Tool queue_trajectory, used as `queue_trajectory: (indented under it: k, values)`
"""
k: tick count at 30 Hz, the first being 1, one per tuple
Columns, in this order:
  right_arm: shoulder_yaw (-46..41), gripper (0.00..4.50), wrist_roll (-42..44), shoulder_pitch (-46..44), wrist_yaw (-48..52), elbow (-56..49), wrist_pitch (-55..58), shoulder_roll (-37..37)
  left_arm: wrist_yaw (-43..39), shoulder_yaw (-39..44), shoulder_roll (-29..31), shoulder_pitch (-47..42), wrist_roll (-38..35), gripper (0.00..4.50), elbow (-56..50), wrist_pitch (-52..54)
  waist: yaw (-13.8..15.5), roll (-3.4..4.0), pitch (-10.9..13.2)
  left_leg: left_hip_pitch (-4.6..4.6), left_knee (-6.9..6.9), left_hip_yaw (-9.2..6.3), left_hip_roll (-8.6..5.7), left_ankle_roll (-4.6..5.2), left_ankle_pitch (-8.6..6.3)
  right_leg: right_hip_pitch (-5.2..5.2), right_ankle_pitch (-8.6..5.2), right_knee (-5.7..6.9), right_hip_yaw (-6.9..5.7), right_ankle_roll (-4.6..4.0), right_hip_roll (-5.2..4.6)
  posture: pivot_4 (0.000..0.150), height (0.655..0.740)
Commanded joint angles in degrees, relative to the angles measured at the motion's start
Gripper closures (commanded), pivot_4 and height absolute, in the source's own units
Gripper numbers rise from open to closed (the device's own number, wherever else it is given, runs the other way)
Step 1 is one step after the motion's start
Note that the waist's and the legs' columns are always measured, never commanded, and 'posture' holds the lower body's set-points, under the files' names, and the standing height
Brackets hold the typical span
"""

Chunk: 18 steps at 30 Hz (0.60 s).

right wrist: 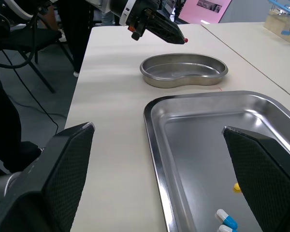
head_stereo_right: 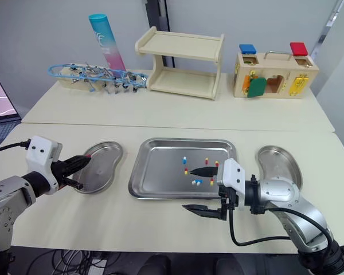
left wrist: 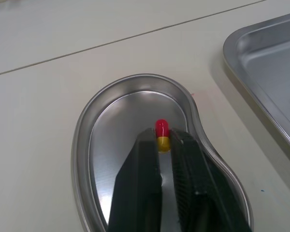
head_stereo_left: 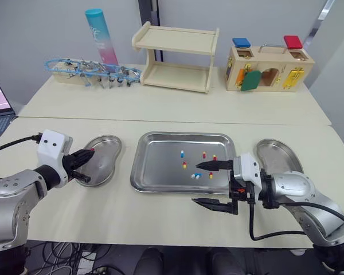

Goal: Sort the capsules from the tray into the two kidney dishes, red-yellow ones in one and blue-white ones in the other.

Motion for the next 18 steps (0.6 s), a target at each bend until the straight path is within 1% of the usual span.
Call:
queue_trajectory:
  k: [1,2,10,15,18]
  values:
    - [-0.81,0.0,0.4,-0.83,0.29,-1.1,-0.19,-0.42,-0.05,2.06,0.36,0.93,-0.76,2.84,-0.77,-1.48,-0.09,0.0,0.0,0.0,0.0,0.0,0.0,0.0,0.0,0.0,0.0,0.0,0.01,0.0,0.0,0.15,0.74]
    - [-0.49,0.0,-0.16,-0.57,0.37,-1.17,-0.59,-0.59,-0.18,2.3,0.44,1.36,-1.05,2.57,-1.11,-1.42,-0.09,0.0,0.0,0.01,0.0,0.0,0.0,0.0,0.0,0.0,0.0,0.0,0.02,0.0,0.0,0.15,0.74]
    - [1.19,0.0,-5.01,2.38,0.46,-0.23,-5.62,-0.44,-0.98,3.81,1.1,3.27,-3.28,0.03,-2.26,-1.89,0.03,0.0,0.0,-0.01,0.0,0.01,0.0,0.0,0.0,-0.01,0.0,-0.01,0.02,0.0,0.0,0.15,0.74]
    - [0.56,0.0,-8.22,6.05,-0.51,2.05,-12.21,0.97,-4.65,7.17,1.71,5.76,-6.48,0.01,-3.18,-3.08,0.01,0.0,0.0,0.0,-0.01,0.02,0.0,0.0,0.0,-0.01,0.0,-0.01,0.02,0.0,0.0,0.15,0.74]
    - [0.27,0.0,-9.76,7.92,-0.33,2.94,-15.22,0.88,-7.28,10.62,2.14,8.45,-7.67,0.01,-3.0,-5.05,-0.07,0.0,0.0,0.02,-0.01,0.04,0.01,0.0,0.0,-0.01,0.0,0.0,0.04,0.0,0.0,0.15,0.74]
